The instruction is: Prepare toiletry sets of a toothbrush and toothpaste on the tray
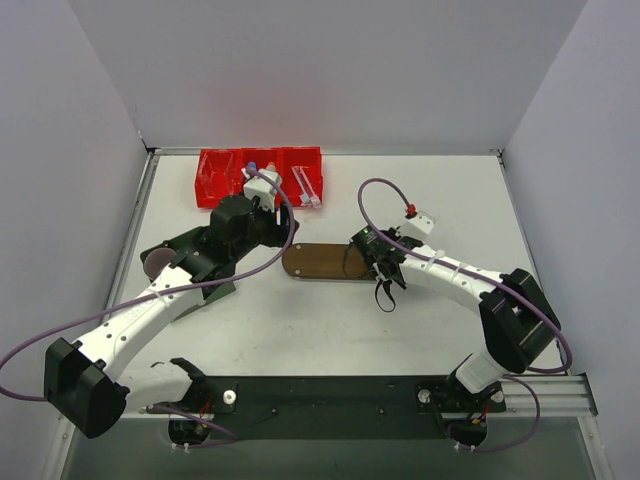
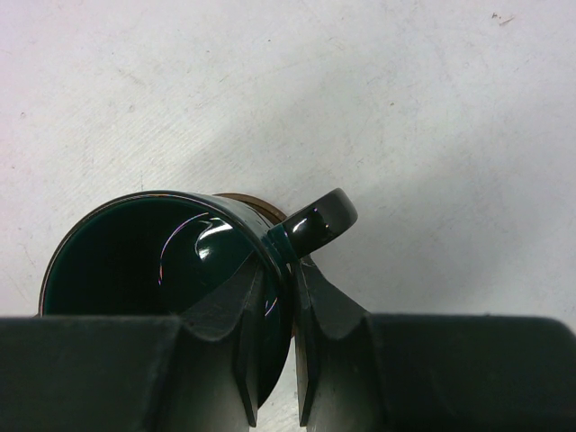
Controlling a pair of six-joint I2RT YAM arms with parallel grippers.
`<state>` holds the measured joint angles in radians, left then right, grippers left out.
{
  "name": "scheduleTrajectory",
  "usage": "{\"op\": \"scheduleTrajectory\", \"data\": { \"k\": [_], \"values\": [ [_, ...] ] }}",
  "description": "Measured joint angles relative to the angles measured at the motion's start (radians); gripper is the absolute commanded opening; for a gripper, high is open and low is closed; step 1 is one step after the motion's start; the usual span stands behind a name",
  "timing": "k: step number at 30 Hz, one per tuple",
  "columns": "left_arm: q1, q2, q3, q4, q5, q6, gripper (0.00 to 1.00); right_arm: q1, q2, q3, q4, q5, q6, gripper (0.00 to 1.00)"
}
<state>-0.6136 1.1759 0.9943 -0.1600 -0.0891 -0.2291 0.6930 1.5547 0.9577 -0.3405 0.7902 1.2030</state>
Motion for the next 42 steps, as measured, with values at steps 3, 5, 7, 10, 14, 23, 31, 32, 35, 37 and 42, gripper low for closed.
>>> {"op": "scheduleTrajectory", "data": {
  "k": [3,5,7,10,14,23,31,32,35,37,42],
  "values": [
    [0.0,0.001,0.0,0.0,0.0,0.0,0.73,-0.003,0.0,0.0,0.0,-0.002,0.0,0.16],
    [0.001,0.001,0.0,0.0,0.0,0.0,0.73,-0.006,0.0,0.0,0.003,-0.006,0.0,0.2],
    [0.001,0.001,0.0,0.0,0.0,0.0,0.74,-0.006,0.0,0.0,0.014,-0.005,0.0,0.26],
    [0.001,0.001,0.0,0.0,0.0,0.0,0.74,-0.007,0.0,0.0,0.02,-0.007,-0.003,0.3],
    [0.001,0.001,0.0,0.0,0.0,0.0,0.75,-0.007,0.0,0.0,0.023,-0.009,-0.007,0.36],
    [0.001,0.001,0.0,0.0,0.0,0.0,0.75,-0.007,0.0,0.0,0.023,-0.011,-0.023,0.49],
    [0.001,0.001,0.0,0.0,0.0,0.0,0.75,-0.007,-0.012,-0.001,0.023,-0.014,-0.043,0.57],
    [0.001,0.001,0.0,0.0,0.0,0.0,0.75,-0.007,-0.017,-0.001,0.023,-0.014,-0.048,0.57],
    [0.001,0.001,0.0,0.0,0.0,0.0,0.75,-0.007,-0.053,-0.014,0.027,-0.022,-0.061,0.58],
    [0.001,0.001,0.0,0.0,0.0,0.0,0.75,-0.007,-0.091,-0.031,0.028,-0.029,-0.071,0.59],
    [0.001,0.001,0.0,0.0,-0.001,0.0,0.75,-0.007,-0.184,-0.063,0.029,-0.047,-0.116,0.61]
  ]
}}
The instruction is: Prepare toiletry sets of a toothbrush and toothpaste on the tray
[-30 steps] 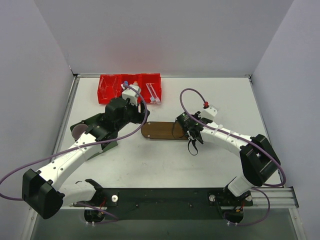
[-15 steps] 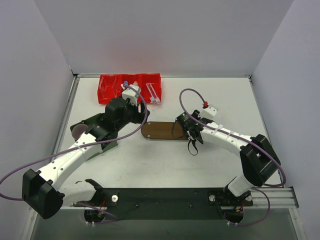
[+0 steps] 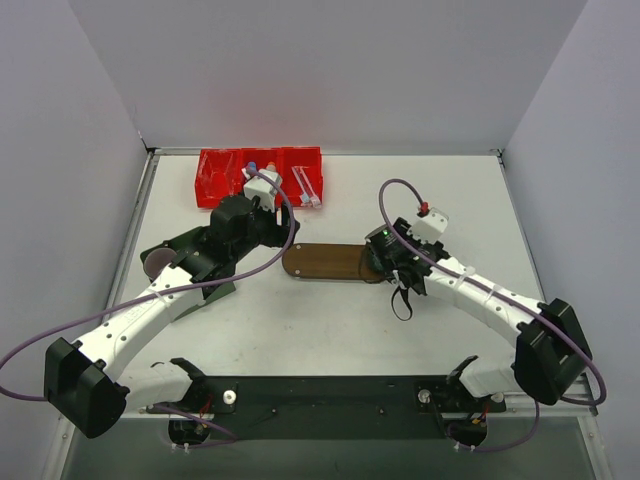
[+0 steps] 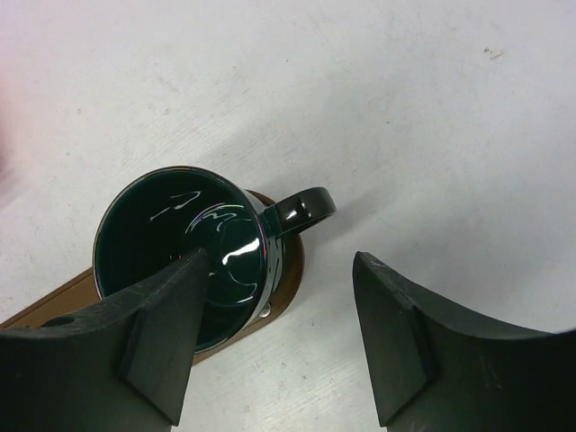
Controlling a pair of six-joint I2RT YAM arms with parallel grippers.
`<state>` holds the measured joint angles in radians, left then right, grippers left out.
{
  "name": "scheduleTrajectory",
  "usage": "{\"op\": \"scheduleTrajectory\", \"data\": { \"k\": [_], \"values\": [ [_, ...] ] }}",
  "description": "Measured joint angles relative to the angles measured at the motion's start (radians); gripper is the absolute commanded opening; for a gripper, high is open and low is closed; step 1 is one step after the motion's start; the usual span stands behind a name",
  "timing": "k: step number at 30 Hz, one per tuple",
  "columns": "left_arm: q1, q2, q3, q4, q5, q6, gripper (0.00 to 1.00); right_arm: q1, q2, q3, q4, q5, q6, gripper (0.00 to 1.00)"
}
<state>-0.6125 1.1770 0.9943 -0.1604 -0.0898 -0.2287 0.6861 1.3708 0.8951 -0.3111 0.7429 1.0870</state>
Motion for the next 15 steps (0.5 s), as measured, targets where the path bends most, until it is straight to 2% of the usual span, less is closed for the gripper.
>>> {"op": "scheduleTrajectory", "data": {
  "k": [8,11,15],
  "values": [
    [0.007,0.0,0.0,0.0,0.0,0.0,0.75,-0.002,-0.142,-0.024,0.03,-0.074,-0.2,0.64],
    [0.021,0.0,0.0,0.0,0.003,-0.002,0.75,-0.032,-0.186,-0.023,0.069,-0.209,-0.318,0.65],
    [0.068,-0.005,0.0,-0.003,0.021,-0.005,0.75,-0.148,-0.188,-0.008,0.087,-0.474,-0.457,0.64]
  ]
}}
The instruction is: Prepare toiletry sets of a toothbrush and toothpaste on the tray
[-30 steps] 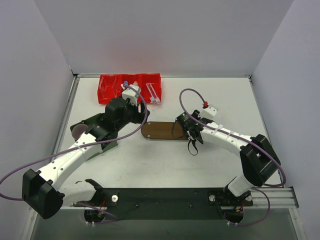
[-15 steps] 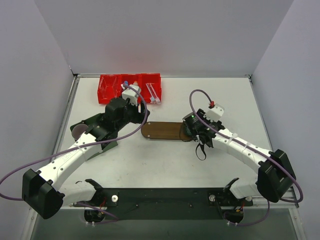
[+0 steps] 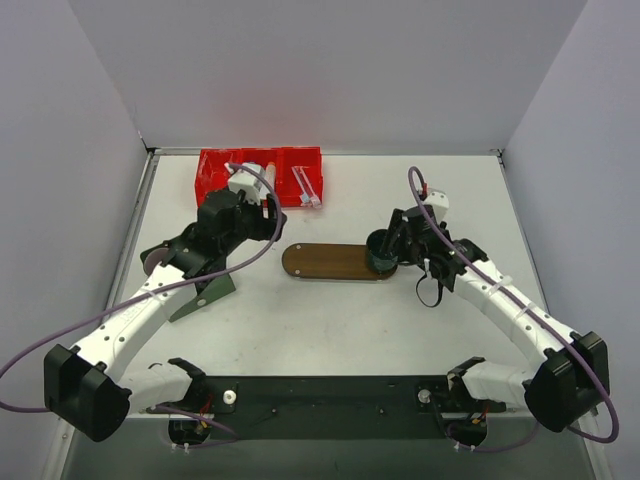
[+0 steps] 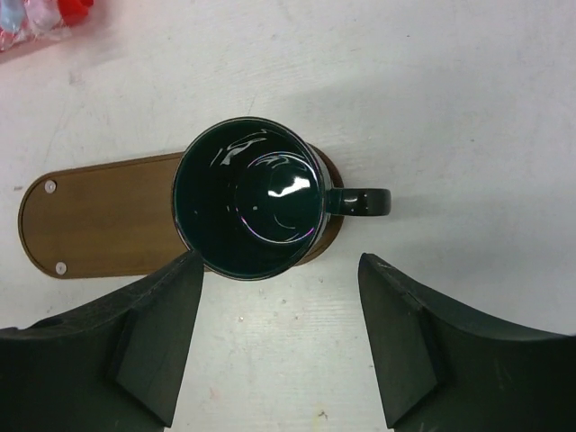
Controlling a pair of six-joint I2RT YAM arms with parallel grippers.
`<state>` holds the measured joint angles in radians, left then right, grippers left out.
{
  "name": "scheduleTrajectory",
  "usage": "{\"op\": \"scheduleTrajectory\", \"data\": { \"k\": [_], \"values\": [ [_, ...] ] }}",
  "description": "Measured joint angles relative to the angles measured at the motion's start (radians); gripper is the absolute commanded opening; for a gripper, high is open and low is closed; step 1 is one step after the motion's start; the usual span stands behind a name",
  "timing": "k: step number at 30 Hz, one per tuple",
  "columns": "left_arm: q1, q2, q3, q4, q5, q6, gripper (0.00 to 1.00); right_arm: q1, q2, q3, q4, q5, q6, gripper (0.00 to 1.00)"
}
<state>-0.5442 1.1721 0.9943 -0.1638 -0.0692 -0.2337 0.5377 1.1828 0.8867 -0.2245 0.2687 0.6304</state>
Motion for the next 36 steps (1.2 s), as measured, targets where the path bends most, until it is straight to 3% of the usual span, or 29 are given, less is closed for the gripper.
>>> {"op": "scheduleTrajectory", "data": {
  "k": [4,10,15,22,36],
  "values": [
    [0.085,-0.036,-0.01,-0.004,0.025,-0.012,0.75,-0.045,0.043,0.071,-0.032,-0.142,-0.116,0.64],
    [0.215,-0.071,-0.028,-0.005,0.079,-0.037,0.75,-0.042,0.06,0.15,-0.083,-0.226,-0.229,0.7],
    [0.283,-0.072,-0.038,-0.014,0.104,-0.043,0.76,-0.039,0.088,0.192,-0.113,-0.279,-0.28,0.58],
    [0.314,-0.068,-0.039,-0.02,0.119,-0.043,0.75,0.025,0.203,0.215,-0.146,-0.233,-0.323,0.45],
    [0.325,-0.053,-0.039,-0.036,0.135,-0.042,0.75,0.084,0.39,0.298,-0.141,-0.152,-0.378,0.35]
  ]
}}
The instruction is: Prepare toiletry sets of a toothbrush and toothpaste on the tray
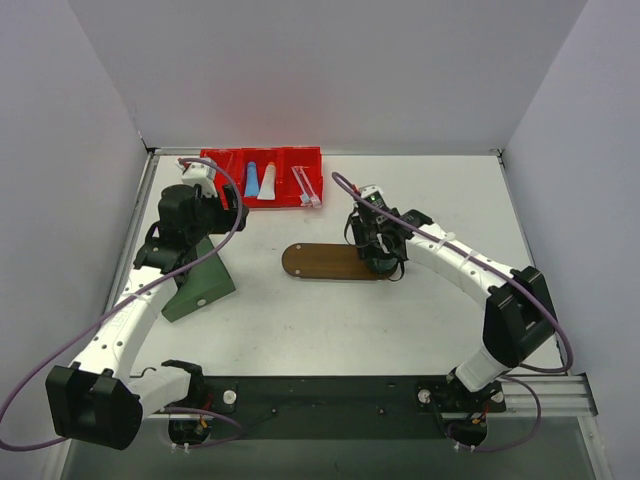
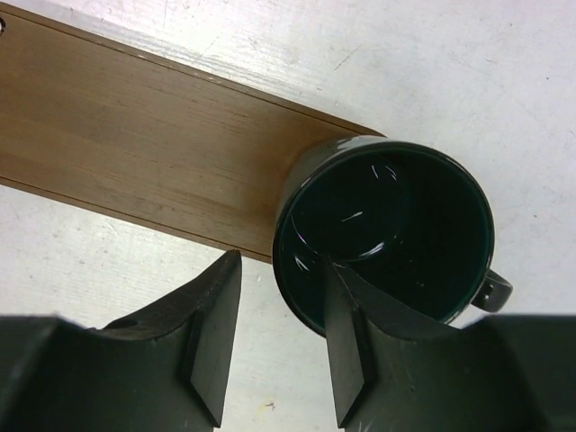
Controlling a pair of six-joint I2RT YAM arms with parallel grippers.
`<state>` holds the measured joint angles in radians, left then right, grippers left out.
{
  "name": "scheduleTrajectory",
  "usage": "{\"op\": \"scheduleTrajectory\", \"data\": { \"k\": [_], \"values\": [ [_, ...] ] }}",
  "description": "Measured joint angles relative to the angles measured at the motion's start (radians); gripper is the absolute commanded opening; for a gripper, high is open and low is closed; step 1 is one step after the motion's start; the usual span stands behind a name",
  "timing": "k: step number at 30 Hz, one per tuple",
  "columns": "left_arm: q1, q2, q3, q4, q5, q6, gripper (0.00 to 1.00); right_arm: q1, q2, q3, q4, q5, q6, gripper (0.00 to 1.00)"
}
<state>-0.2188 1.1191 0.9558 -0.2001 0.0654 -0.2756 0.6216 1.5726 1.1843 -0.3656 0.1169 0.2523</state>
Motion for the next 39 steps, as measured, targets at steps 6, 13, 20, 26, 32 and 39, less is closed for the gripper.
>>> {"op": "scheduleTrajectory", "data": {
  "k": [6,13,20,26,32,39],
  "values": [
    [0.0,0.003,0.0,0.0,0.0,0.0,0.75,0.0,0.047,0.017,0.009,-0.001,-0.02,0.26],
    [0.0,0.009,0.0,-0.001,0.005,0.0,0.75,0.0,0.053,0.017,0.01,-0.001,-0.026,0.16],
    [0.0,0.01,0.0,0.0,0.011,0.0,0.75,0.0,0.053,0.017,0.01,-0.001,-0.027,0.07],
    [0.0,0.011,0.0,-0.001,0.014,0.001,0.75,-0.001,0.053,0.017,0.01,-0.001,-0.027,0.03],
    [0.0,0.011,0.0,-0.001,0.015,0.0,0.75,-0.001,0.053,0.017,0.01,0.0,-0.027,0.0],
    [0.0,0.011,0.0,-0.001,0.017,0.0,0.75,-0.001,0.052,0.017,0.01,-0.016,-0.043,0.0]
  ]
}}
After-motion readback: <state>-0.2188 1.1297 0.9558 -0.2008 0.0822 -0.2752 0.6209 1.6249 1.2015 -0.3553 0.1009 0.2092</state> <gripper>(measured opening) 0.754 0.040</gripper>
